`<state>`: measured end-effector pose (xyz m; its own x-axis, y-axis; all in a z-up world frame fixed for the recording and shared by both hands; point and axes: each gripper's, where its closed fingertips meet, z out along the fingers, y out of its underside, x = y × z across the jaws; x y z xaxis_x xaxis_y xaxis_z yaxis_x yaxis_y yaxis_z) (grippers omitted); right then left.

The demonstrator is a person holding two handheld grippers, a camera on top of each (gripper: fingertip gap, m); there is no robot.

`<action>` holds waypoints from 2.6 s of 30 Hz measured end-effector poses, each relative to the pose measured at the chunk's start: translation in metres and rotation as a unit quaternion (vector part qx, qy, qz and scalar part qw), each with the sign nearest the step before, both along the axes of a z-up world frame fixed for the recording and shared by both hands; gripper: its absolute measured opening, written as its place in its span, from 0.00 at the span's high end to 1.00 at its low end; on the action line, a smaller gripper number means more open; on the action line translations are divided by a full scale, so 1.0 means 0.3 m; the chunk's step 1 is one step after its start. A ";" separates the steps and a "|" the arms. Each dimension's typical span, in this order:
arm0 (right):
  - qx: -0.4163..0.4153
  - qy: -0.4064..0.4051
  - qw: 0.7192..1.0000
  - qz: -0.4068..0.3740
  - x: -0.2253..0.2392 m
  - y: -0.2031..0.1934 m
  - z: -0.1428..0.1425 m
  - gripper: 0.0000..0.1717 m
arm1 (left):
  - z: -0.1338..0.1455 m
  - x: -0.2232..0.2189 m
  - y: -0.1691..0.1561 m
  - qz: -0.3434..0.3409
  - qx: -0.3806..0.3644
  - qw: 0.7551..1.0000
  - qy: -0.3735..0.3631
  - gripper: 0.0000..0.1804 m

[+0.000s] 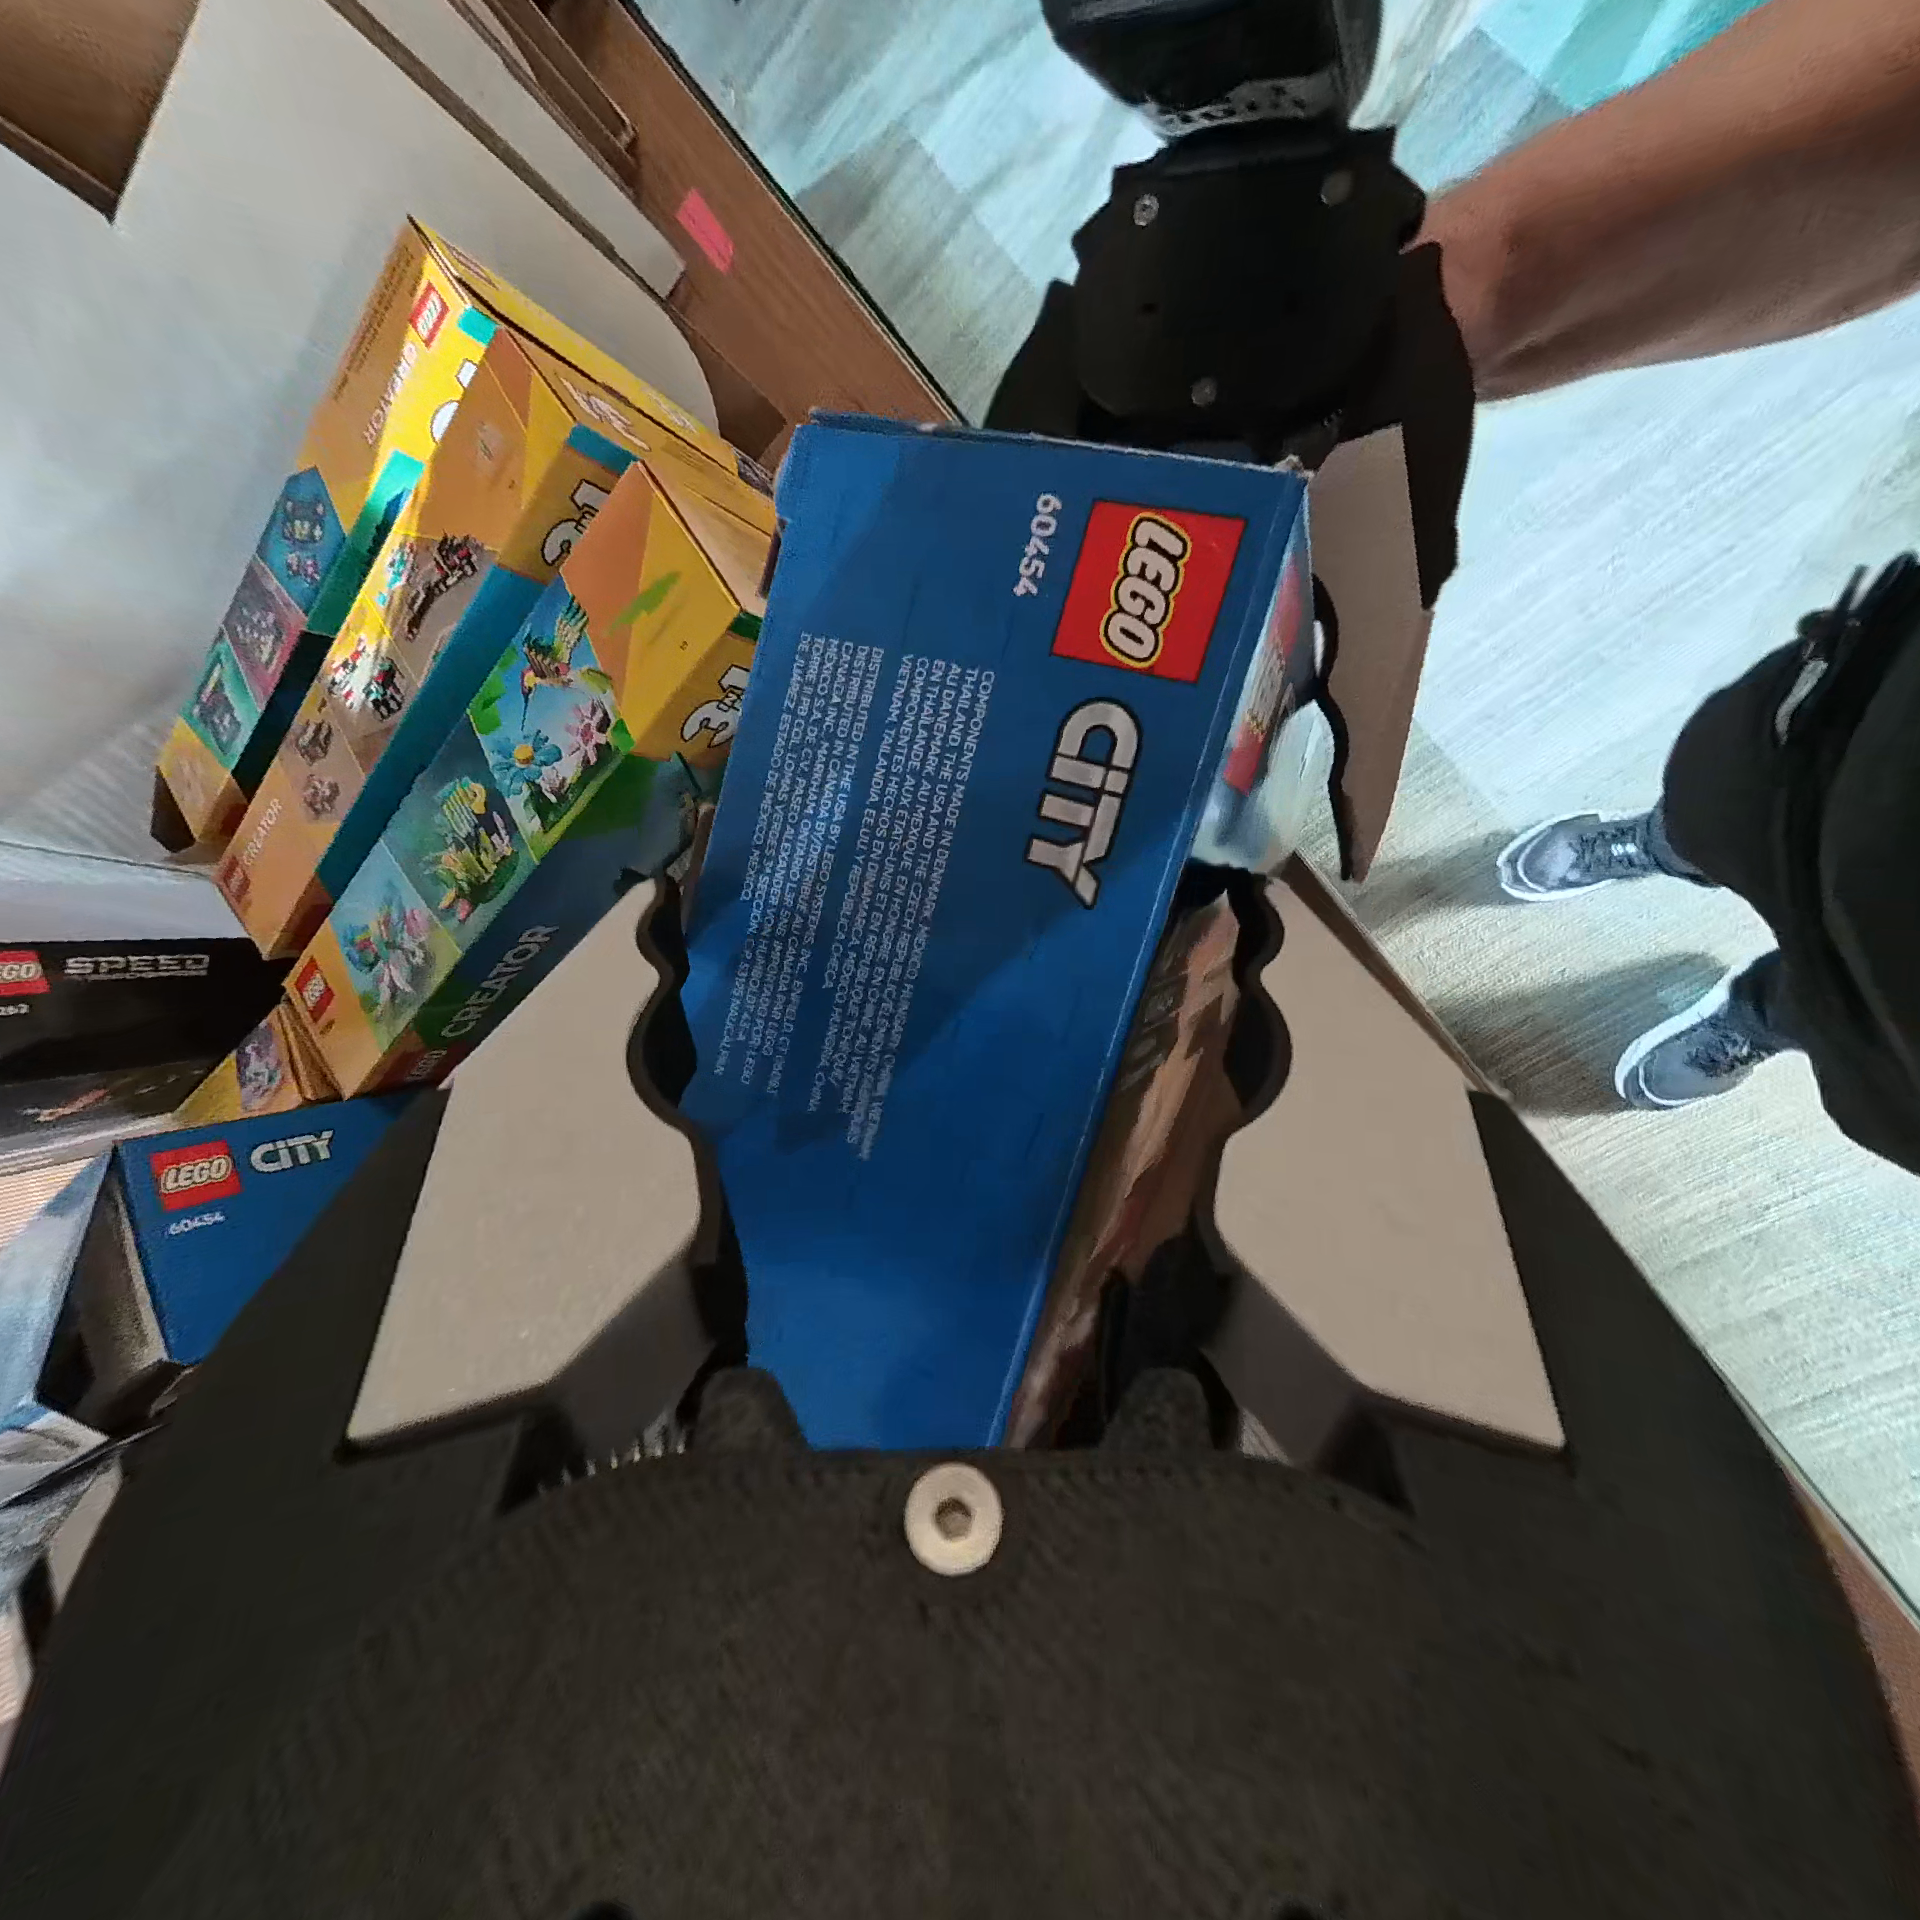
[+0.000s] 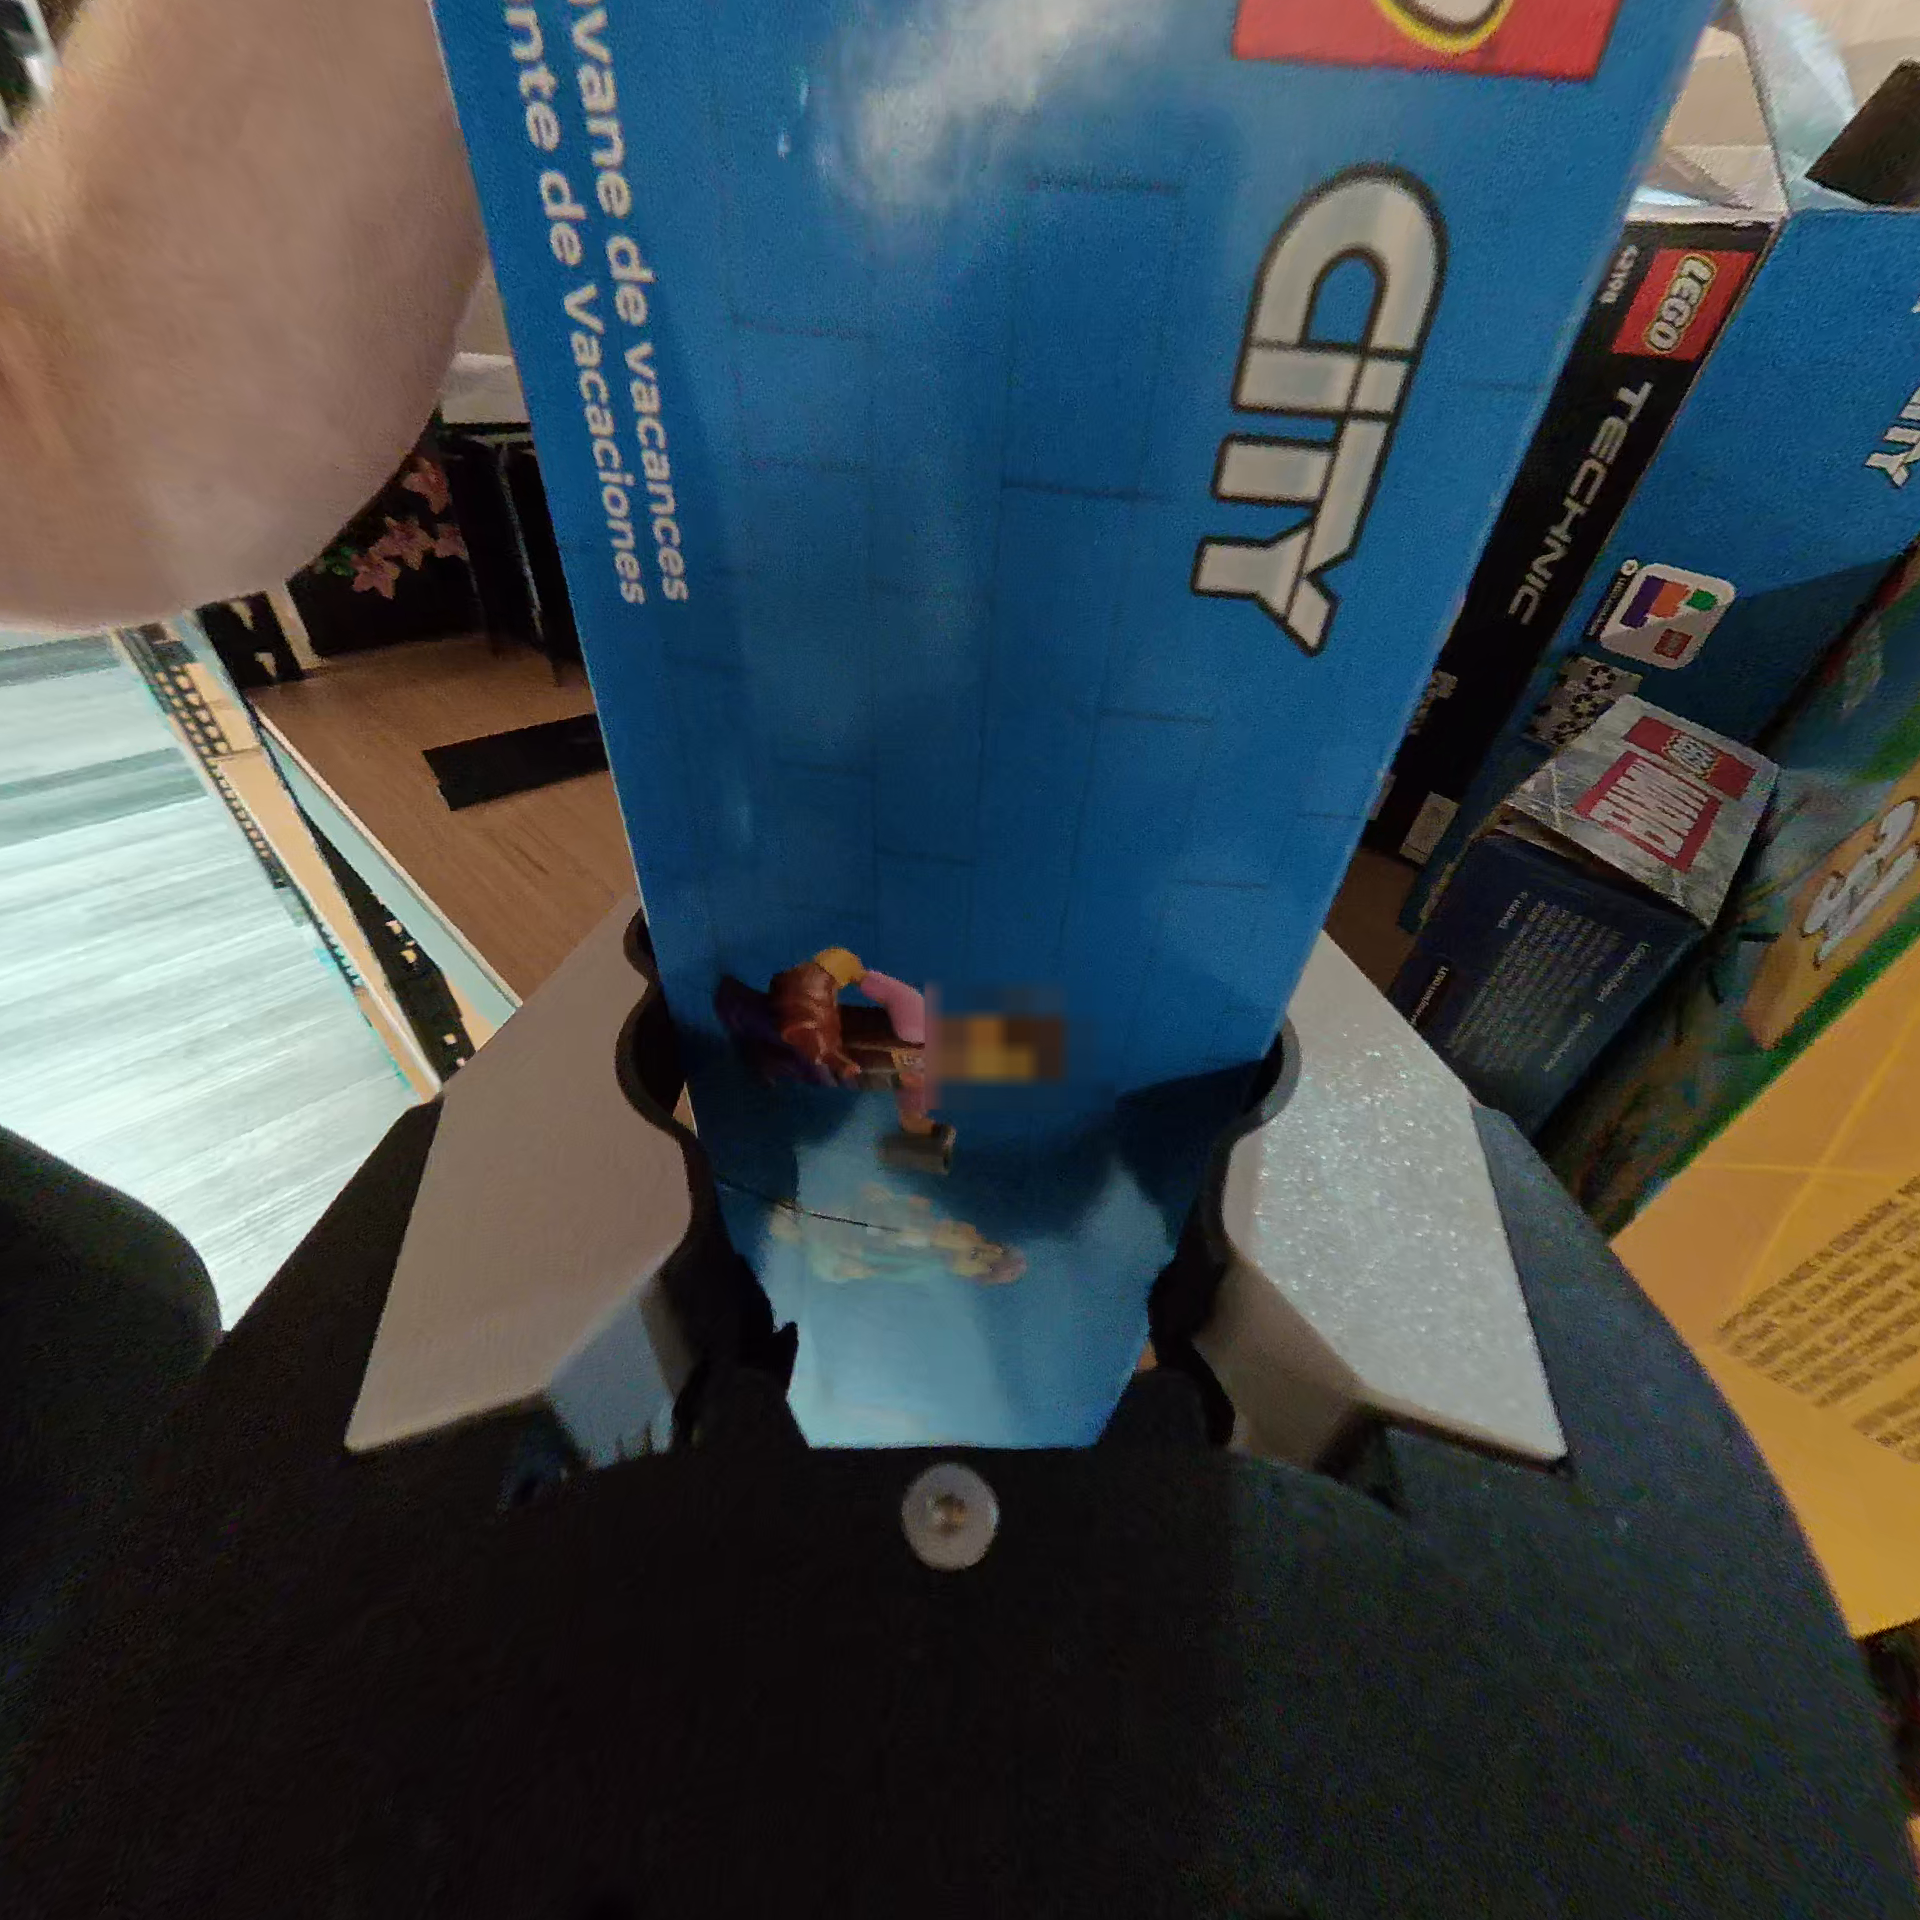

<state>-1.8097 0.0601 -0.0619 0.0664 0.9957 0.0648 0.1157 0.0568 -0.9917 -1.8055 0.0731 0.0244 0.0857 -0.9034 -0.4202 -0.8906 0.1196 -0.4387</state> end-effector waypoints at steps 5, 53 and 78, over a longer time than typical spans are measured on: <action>-0.001 0.001 0.999 0.038 0.018 -0.007 0.000 0.37 | 0.061 -0.064 0.008 0.030 -0.009 0.999 0.016 0.44; 0.004 0.008 0.987 0.161 -0.021 -0.084 0.003 0.37 | 0.028 -0.354 -0.159 0.084 -0.004 0.993 0.085 0.60; 0.006 -0.014 0.967 0.255 -0.179 -0.158 -0.003 0.37 | 0.038 -0.548 -0.375 0.222 -0.001 0.975 0.004 0.53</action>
<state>-1.8635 0.0126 -0.0628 -0.4352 0.8976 0.0706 0.0968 0.1246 -0.9875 -1.9699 -0.0395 0.0359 0.4651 -0.7788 -0.4208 -0.8578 -0.2790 -0.4317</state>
